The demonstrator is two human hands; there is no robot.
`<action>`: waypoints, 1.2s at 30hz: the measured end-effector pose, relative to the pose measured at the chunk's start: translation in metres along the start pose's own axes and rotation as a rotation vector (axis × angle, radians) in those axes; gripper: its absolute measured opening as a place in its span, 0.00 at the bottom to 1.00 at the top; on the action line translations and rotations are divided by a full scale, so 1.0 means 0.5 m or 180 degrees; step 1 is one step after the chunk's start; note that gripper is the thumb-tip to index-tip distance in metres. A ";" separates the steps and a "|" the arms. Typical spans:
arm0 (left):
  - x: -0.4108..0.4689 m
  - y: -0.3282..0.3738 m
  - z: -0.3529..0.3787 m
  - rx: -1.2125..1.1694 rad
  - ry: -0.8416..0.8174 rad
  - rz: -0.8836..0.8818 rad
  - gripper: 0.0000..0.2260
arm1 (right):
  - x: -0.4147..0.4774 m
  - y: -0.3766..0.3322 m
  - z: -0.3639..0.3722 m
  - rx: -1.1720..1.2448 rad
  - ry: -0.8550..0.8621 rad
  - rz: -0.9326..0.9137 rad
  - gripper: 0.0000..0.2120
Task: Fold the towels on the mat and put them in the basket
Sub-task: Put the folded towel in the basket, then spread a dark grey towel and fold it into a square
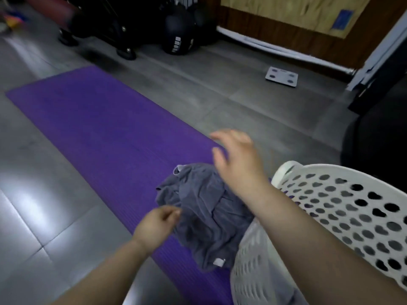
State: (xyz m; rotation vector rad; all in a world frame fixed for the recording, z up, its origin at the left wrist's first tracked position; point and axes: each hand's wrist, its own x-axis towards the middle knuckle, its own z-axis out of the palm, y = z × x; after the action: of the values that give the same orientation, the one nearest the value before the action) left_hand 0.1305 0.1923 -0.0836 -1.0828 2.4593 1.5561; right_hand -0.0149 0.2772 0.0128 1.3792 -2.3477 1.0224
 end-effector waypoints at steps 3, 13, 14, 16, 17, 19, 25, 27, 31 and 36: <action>0.067 -0.035 -0.064 0.0500 0.0147 -0.0131 0.11 | 0.033 -0.006 0.135 -0.0479 -0.1973 0.0718 0.19; 0.185 -0.134 -0.078 0.1417 -0.0284 0.0191 0.11 | -0.120 0.137 0.402 -0.1876 -0.3380 0.1494 0.25; 0.194 -0.142 -0.081 0.1432 -0.0304 0.0189 0.11 | -0.121 0.146 0.407 -0.1945 -0.3143 0.1395 0.21; 0.209 -0.148 -0.097 0.1335 -0.0311 0.0078 0.11 | -0.111 0.158 0.399 -0.1712 -0.2729 0.1456 0.17; 0.212 -0.146 -0.104 0.1250 -0.0291 0.0020 0.11 | -0.102 0.160 0.387 -0.1473 -0.2531 0.1613 0.17; 0.210 -0.128 -0.115 0.0891 -0.0124 0.0019 0.11 | -0.078 0.155 0.362 -0.0930 -0.1971 0.2010 0.16; 0.101 -0.040 -0.065 -0.3152 -0.0182 -0.1751 0.05 | 0.038 0.094 0.279 0.0231 -0.0786 0.2767 0.11; 0.020 -0.038 -0.050 -0.3113 -0.0814 -0.2192 0.06 | 0.069 0.075 0.218 0.0422 -0.0703 0.2848 0.10; -0.106 0.025 -0.137 -0.2841 -0.1148 -0.2510 0.09 | 0.158 0.003 0.046 0.0761 -0.0143 0.3591 0.13; -0.089 0.290 -0.409 -0.2511 -0.0269 -0.1249 0.05 | 0.349 -0.162 -0.187 0.0895 0.0418 0.3941 0.16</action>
State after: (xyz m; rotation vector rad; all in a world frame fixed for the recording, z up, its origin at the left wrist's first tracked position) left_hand 0.1470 0.0883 0.1480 -1.4098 1.4271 2.3892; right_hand -0.0526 0.1969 0.2073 -0.3108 -2.9424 1.6425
